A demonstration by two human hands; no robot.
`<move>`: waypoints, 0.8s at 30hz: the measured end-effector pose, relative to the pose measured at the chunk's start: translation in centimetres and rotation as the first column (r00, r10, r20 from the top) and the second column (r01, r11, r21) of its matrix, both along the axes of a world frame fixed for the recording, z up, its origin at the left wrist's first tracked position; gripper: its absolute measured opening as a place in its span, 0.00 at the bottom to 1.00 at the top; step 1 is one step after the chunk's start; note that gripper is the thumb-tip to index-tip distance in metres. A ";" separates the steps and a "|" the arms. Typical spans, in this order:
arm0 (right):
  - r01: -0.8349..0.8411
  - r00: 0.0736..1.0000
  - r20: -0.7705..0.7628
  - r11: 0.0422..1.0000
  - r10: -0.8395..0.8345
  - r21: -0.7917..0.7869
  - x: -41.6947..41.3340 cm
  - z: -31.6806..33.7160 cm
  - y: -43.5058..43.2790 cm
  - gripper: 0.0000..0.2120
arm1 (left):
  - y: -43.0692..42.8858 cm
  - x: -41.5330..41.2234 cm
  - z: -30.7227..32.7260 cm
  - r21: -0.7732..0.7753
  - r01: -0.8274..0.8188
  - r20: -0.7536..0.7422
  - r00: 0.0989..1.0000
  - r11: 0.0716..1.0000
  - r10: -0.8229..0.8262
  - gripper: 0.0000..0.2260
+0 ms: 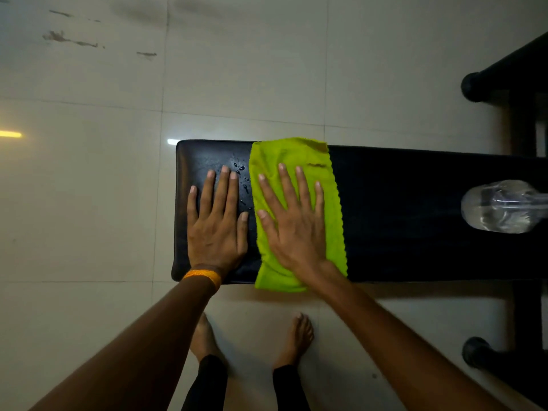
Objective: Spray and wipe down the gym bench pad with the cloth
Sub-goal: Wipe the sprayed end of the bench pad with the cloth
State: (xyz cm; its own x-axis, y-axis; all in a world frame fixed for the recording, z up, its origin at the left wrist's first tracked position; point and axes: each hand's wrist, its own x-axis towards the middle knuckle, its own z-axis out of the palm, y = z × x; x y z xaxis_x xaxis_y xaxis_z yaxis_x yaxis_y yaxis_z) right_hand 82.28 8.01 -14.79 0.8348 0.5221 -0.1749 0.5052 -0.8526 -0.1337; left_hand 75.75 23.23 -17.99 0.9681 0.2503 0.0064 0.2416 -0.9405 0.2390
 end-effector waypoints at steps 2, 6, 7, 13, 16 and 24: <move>-0.052 0.998 0.023 0.999 0.052 0.012 4.0 -0.4 -1.0 0.27 | 0.0 0.0 0.0 0.006 0.005 -0.007 1.000 1.000 -0.005 0.30; 0.291 0.954 0.062 0.955 -0.294 0.049 5.2 -0.5 0.4 0.27 | 0.0 0.0 0.1 0.009 0.008 -0.016 1.000 1.000 -0.008 0.30; 0.327 0.943 0.053 0.944 -0.329 0.039 2.9 -0.3 0.9 0.27 | 0.0 0.0 0.1 0.007 0.009 -0.016 1.000 1.000 -0.009 0.30; 0.019 1.000 0.006 1.000 -0.019 -0.006 -1.5 -0.4 -4.9 0.29 | 0.0 0.0 0.1 0.003 0.003 -0.005 1.000 1.000 -0.003 0.30; 0.310 0.949 0.057 0.951 -0.310 0.017 1.2 -0.5 -5.7 0.28 | 0.0 0.1 0.1 0.006 0.003 -0.007 1.000 1.000 -0.003 0.30; -0.036 0.999 0.023 0.999 0.036 -0.024 -1.6 -0.6 -5.0 0.28 | 0.0 0.0 0.1 -0.007 0.007 0.002 1.000 1.000 -0.007 0.30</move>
State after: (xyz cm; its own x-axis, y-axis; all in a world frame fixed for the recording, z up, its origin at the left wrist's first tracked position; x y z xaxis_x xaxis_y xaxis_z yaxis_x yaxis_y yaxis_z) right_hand 80.67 2.98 -15.39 0.8196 0.5478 -0.1677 0.5383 -0.8366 -0.1018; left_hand 75.75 23.24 -17.87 0.9698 0.2438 0.0063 0.2349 -0.9405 0.2455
